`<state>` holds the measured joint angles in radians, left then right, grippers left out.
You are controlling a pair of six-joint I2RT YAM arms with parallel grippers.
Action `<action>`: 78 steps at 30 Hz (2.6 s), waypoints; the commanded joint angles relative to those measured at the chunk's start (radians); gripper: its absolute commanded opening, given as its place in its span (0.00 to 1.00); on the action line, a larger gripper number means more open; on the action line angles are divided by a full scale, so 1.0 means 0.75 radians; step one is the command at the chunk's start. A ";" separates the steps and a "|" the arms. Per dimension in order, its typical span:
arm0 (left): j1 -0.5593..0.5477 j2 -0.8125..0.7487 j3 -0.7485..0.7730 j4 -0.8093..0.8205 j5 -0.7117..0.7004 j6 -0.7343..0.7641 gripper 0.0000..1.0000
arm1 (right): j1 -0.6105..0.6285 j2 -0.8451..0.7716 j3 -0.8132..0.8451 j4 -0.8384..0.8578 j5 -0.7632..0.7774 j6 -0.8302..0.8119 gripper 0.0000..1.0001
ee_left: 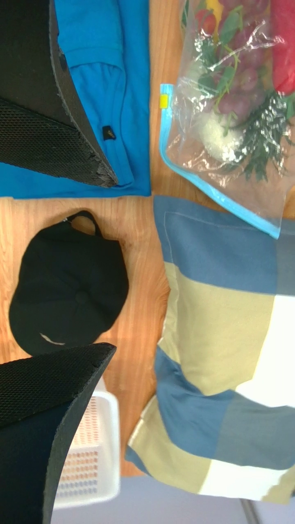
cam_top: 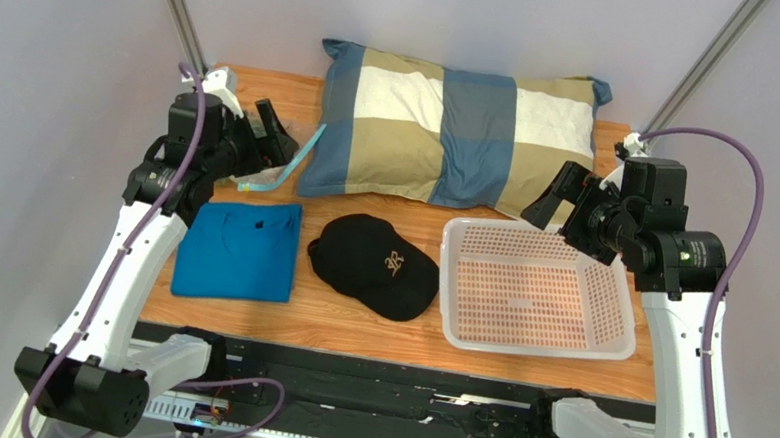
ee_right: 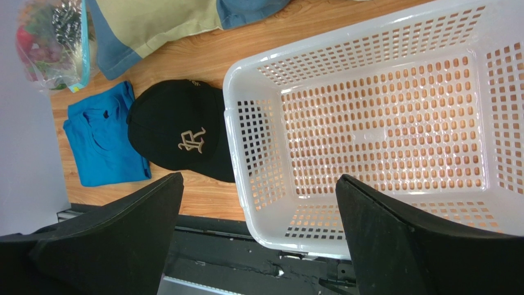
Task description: Open the zip-top bag and remove the fake food
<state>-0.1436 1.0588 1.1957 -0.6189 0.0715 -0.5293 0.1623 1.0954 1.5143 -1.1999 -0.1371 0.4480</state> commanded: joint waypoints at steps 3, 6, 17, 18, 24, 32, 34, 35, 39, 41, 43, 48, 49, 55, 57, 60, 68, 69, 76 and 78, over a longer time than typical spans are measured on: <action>0.305 0.200 -0.115 0.058 0.250 -0.112 0.97 | 0.004 0.059 0.053 -0.065 -0.056 -0.033 1.00; 0.402 0.328 -0.138 0.134 0.246 -0.033 0.97 | 0.031 0.055 0.020 -0.039 -0.159 -0.027 1.00; 0.598 0.997 0.136 0.237 0.540 0.020 0.91 | 0.207 0.137 -0.053 0.131 -0.275 0.035 1.00; 0.603 1.052 0.181 0.230 0.581 0.043 0.85 | 0.223 0.151 -0.058 0.154 -0.273 0.051 1.00; 0.605 1.147 0.247 0.381 0.712 -0.032 0.50 | 0.395 0.341 -0.031 0.336 -0.212 0.092 1.00; 0.607 1.061 0.118 0.506 0.860 -0.184 0.00 | 0.599 0.776 0.226 0.710 -0.208 0.159 1.00; 0.607 0.992 0.071 0.518 0.870 -0.235 0.00 | 0.628 0.938 0.369 0.808 -0.220 0.176 1.00; 0.605 0.969 0.064 0.496 0.868 -0.270 0.00 | 0.640 0.991 0.418 0.841 -0.230 0.196 1.00; 0.605 0.847 0.001 0.506 0.909 -0.382 0.00 | 0.692 1.290 0.725 0.945 -0.232 0.280 1.00; 0.607 0.787 0.007 0.455 0.905 -0.399 0.00 | 0.708 1.453 0.879 1.003 -0.230 0.361 1.00; 0.607 0.754 0.017 0.416 0.891 -0.419 0.00 | 0.722 1.533 0.946 1.129 -0.295 0.478 0.99; 0.605 0.716 -0.007 0.347 0.917 -0.456 0.00 | 0.782 1.720 1.036 1.266 -0.284 0.554 0.99; 0.607 0.689 -0.033 0.339 0.923 -0.462 0.00 | 0.802 1.740 1.049 1.311 -0.273 0.584 0.99; 0.607 0.593 -0.085 0.326 0.960 -0.450 0.00 | 0.865 1.951 1.198 1.444 -0.289 0.742 0.83; 0.607 0.595 -0.054 0.261 0.954 -0.413 0.00 | 0.874 1.992 1.225 1.449 -0.312 0.773 0.64; 0.613 0.564 -0.018 0.196 0.948 -0.348 0.00 | 0.872 1.978 1.170 1.524 -0.308 0.840 0.22; 0.611 0.396 -0.081 0.001 0.835 -0.247 0.40 | 0.866 1.963 1.192 1.561 -0.286 0.971 0.00; 0.613 0.372 -0.117 0.013 0.841 -0.268 0.40 | 0.864 1.963 1.192 1.579 -0.292 1.016 0.00; 0.617 0.361 -0.163 0.014 0.823 -0.301 0.38 | 0.817 1.949 1.190 1.634 -0.381 1.143 0.00; 0.617 0.435 -0.110 -0.036 0.841 -0.260 0.44 | 0.806 1.984 1.243 1.641 -0.412 1.174 0.00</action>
<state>0.3141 1.3209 1.0668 -0.6037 0.6811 -0.7479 0.7979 2.5816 2.3821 -0.0887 -0.3939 1.2293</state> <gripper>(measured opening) 0.399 0.024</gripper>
